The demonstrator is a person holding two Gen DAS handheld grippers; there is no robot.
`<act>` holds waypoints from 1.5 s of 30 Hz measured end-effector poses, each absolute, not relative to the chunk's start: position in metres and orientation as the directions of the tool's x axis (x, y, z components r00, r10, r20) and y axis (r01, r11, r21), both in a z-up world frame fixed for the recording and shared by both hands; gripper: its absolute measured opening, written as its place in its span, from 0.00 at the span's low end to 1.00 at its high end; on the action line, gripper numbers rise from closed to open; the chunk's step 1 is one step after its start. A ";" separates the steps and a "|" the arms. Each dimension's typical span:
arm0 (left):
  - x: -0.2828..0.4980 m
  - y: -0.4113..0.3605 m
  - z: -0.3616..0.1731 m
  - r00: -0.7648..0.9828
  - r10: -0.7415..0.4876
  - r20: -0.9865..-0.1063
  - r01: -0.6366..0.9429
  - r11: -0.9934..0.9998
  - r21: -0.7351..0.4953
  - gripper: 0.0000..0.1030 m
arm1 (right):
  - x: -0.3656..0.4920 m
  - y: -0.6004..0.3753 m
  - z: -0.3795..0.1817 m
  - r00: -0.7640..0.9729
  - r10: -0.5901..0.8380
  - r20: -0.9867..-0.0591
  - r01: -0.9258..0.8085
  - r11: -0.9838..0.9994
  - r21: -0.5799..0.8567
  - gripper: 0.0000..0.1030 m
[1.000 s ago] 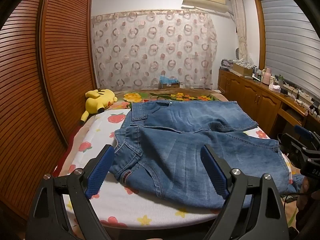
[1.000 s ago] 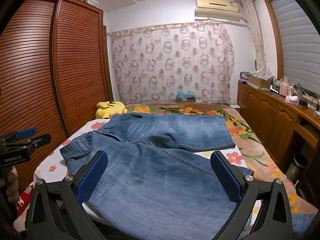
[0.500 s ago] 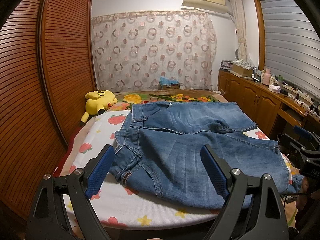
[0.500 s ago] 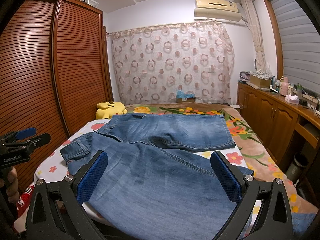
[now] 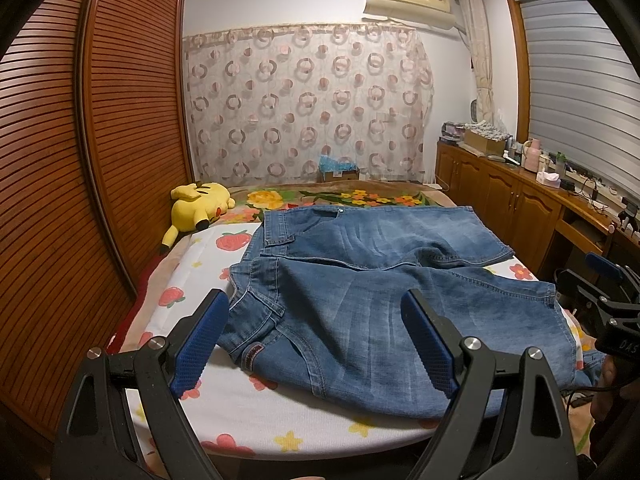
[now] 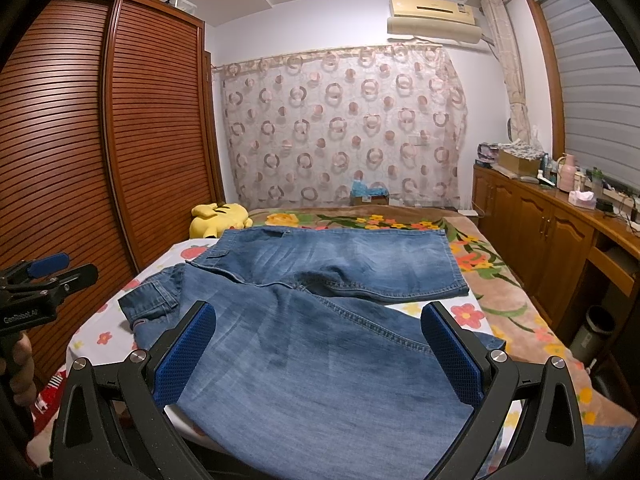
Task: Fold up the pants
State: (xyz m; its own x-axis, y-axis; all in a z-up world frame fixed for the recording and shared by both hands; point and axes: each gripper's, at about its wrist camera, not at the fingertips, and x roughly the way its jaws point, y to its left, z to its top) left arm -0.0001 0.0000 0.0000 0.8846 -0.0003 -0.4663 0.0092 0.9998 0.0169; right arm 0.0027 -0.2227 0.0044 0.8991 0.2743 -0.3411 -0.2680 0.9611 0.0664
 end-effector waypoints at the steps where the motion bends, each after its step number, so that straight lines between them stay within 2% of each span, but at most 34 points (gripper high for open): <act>1: 0.000 0.000 0.000 0.885 0.000 -0.466 0.009 1.000 0.017 0.86 | 0.002 -0.223 0.005 0.899 0.274 -0.341 -0.268 0.961 0.066 0.99; 45: 0.005 0.000 -0.005 0.881 -0.006 -0.473 0.015 1.000 0.016 0.86 | 0.006 -0.220 0.000 0.896 0.280 -0.345 -0.273 0.959 0.069 0.99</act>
State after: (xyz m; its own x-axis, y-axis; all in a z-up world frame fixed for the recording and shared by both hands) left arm 0.0048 0.0000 -0.0052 0.8808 -0.0056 -0.4734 0.0150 0.9998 0.0160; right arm 0.0062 -0.2198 -0.0001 0.8960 0.2801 -0.3447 -0.2734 0.9594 0.0690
